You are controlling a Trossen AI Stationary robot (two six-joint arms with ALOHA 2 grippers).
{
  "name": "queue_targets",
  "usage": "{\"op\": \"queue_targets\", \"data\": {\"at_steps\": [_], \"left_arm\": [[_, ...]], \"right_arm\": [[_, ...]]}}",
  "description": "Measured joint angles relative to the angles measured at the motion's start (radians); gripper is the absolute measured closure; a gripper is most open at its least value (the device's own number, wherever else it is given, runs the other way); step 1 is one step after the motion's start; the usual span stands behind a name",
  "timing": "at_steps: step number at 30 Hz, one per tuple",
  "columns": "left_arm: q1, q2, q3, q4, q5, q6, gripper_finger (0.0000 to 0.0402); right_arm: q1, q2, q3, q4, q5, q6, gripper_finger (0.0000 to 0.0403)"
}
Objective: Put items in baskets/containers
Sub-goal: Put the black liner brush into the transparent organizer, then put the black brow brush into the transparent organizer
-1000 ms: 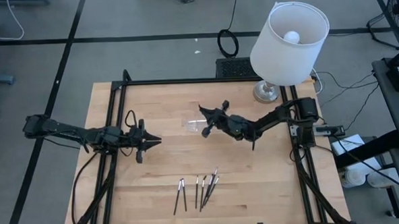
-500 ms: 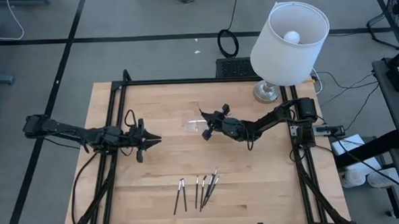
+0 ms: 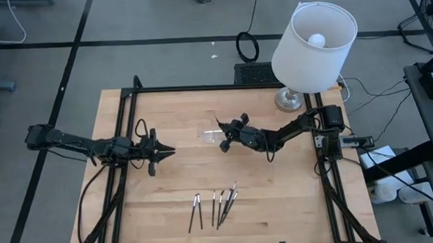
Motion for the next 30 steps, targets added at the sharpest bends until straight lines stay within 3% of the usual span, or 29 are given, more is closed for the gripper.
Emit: {"op": "queue_targets", "data": {"at_steps": [12, 23, 28, 30], "left_arm": [[0.000, 0.000, 0.000, 0.001, 0.000, -0.001, 0.0337], [0.000, 0.000, 0.000, 0.001, 0.000, 0.000, 0.0337], [0.000, 0.000, 0.000, 0.001, 0.000, 0.000, 0.0337], [0.000, 0.000, 0.000, 0.000, 0.000, 0.000, 0.0337]], "right_arm": [[-0.017, 0.000, 0.000, -0.005, -0.051, 0.008, 0.0370], [-0.022, 0.000, 0.000, 0.010, -0.053, -0.028, 0.0384], [0.012, -0.107, 0.021, 0.005, -0.109, -0.108, 0.0381], [0.045, -0.190, 0.050, -0.083, -0.099, -0.162, 0.0379]]}}
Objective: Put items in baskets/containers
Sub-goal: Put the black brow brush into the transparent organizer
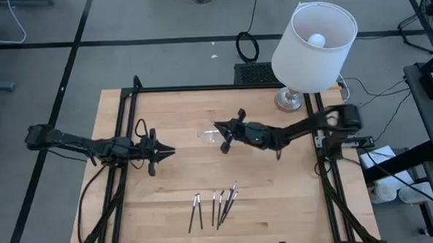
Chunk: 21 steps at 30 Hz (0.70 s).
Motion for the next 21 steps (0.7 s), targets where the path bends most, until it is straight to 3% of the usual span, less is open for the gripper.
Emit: {"op": "queue_targets", "data": {"at_steps": [4, 8, 14, 21], "left_arm": [[0.000, 0.000, 0.000, -0.008, 0.001, 0.000, 0.0337], [0.000, 0.000, 0.000, -0.033, 0.001, 0.002, 0.0337], [0.000, 0.000, 0.000, -0.040, 0.001, 0.004, 0.0337], [0.001, 0.000, 0.000, 0.161, -0.036, 0.144, 0.0337]], "right_arm": [[0.144, -0.138, 0.144, -0.380, 0.178, -0.132, 0.0391], [0.331, -0.184, 0.256, -0.664, 0.364, -0.163, 0.0400], [0.486, -0.183, 0.190, -0.727, 0.395, -0.048, 0.0402], [0.444, -0.201, 0.045, -0.726, 0.452, -0.037, 0.0402]]}}
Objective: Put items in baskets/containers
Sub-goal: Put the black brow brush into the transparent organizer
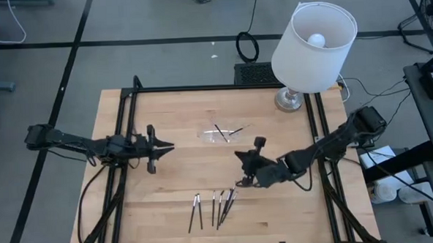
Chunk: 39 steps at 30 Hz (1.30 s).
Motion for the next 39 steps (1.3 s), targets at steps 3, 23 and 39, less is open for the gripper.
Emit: {"op": "queue_targets", "data": {"at_steps": [3, 23, 39], "left_arm": [[0.000, 0.000, 0.000, 0.087, -0.036, 0.092, 0.0337], [0.000, 0.000, 0.000, 0.181, -0.226, 0.369, 0.0337], [-0.002, 0.051, 0.033, -0.037, -0.021, -0.348, 0.0337]], "right_arm": [[-0.051, -0.004, -0.028, 0.013, -0.182, 0.034, 0.0402], [-0.274, -0.021, -0.113, 0.356, -0.464, -0.203, 0.0403], [-0.228, -0.019, -0.113, 0.126, -0.664, -0.213, 0.0403]]}}
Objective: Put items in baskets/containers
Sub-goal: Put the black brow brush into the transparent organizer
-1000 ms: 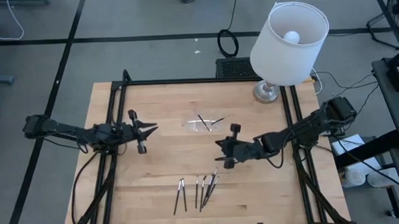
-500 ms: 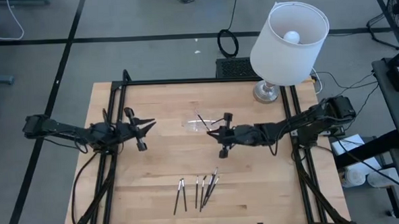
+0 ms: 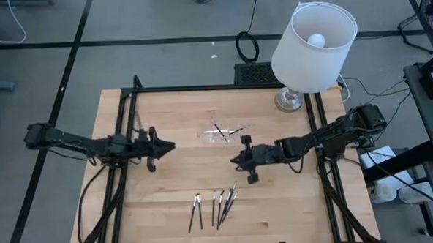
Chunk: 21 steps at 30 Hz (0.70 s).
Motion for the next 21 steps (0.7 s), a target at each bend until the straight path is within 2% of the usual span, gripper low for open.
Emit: {"op": "queue_targets", "data": {"at_steps": [3, 6, 11, 16, 21], "left_arm": [[-0.005, 0.039, 0.000, -0.068, -0.005, -0.111, 0.0337], [-0.024, 0.088, -0.001, -0.076, -0.018, -0.103, 0.0337], [-0.027, 0.185, -0.001, 0.065, -0.255, -0.064, 0.0337], [-0.028, 0.240, -0.001, 0.055, -0.271, 0.040, 0.0337], [-0.027, 0.260, -0.001, 0.054, -0.319, 0.042, 0.0337]], "right_arm": [[0.027, 0.000, 0.000, -0.079, 0.001, 0.044, 0.0403], [0.049, 0.000, 0.000, -0.107, -0.028, 0.051, 0.0403], [0.035, 0.000, 0.001, 0.057, -0.131, 0.009, 0.0403], [0.018, 0.000, 0.000, 0.064, -0.185, -0.011, 0.0403], [0.019, 0.014, -0.006, 0.070, -0.185, -0.011, 0.0403]]}}
